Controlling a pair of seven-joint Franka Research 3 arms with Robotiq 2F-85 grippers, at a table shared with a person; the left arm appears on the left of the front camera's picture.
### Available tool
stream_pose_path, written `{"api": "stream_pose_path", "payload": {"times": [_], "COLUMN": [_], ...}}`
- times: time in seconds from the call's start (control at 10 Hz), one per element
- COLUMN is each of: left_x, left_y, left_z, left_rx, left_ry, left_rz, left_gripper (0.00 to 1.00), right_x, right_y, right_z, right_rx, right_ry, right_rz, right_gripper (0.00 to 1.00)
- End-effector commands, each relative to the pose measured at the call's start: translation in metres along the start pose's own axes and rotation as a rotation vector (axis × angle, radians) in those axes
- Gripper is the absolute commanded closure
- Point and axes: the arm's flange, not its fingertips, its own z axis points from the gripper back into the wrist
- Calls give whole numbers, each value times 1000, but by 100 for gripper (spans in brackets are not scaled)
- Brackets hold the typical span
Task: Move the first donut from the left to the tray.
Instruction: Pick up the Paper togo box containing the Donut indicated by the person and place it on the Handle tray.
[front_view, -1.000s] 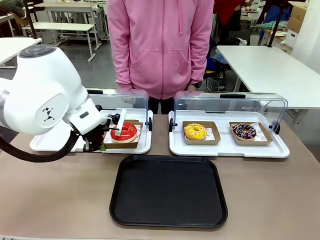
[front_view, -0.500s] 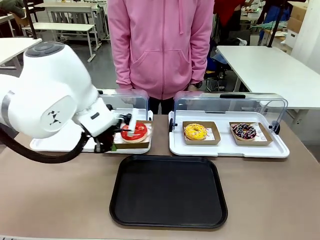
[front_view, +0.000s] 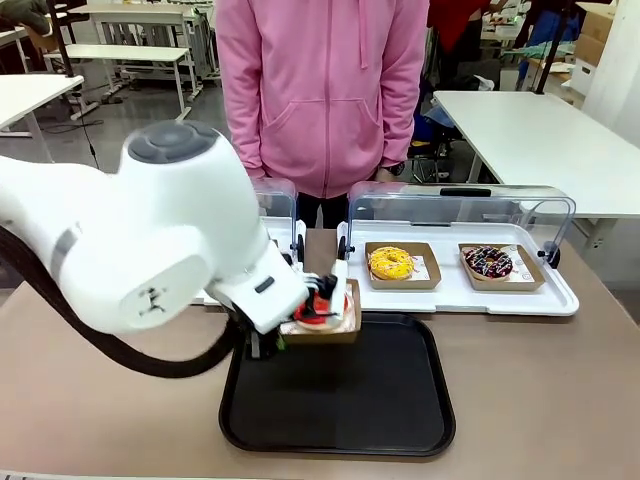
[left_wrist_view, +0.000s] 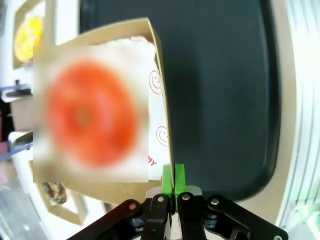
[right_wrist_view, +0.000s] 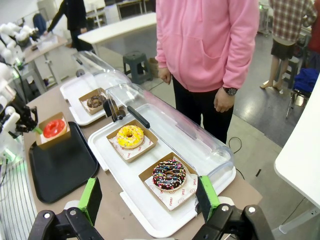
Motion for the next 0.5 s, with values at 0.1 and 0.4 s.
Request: {"api": "stream_pose_path", "payload": {"times": [0.1, 0.4], "left_x": [9, 18], "left_y": [-17, -24], "left_z": [-24, -43], "left_rx": [17, -6], "left_ry": [13, 10], "left_rz": [4, 12], "left_gripper": [98, 98], "right_x": [2, 2], "right_y": [0, 0], "right_z": [0, 0], "right_rx": [5, 5], "right_ry": [-14, -14], "right_rz": [8, 8], "right_gripper": [0, 0]}}
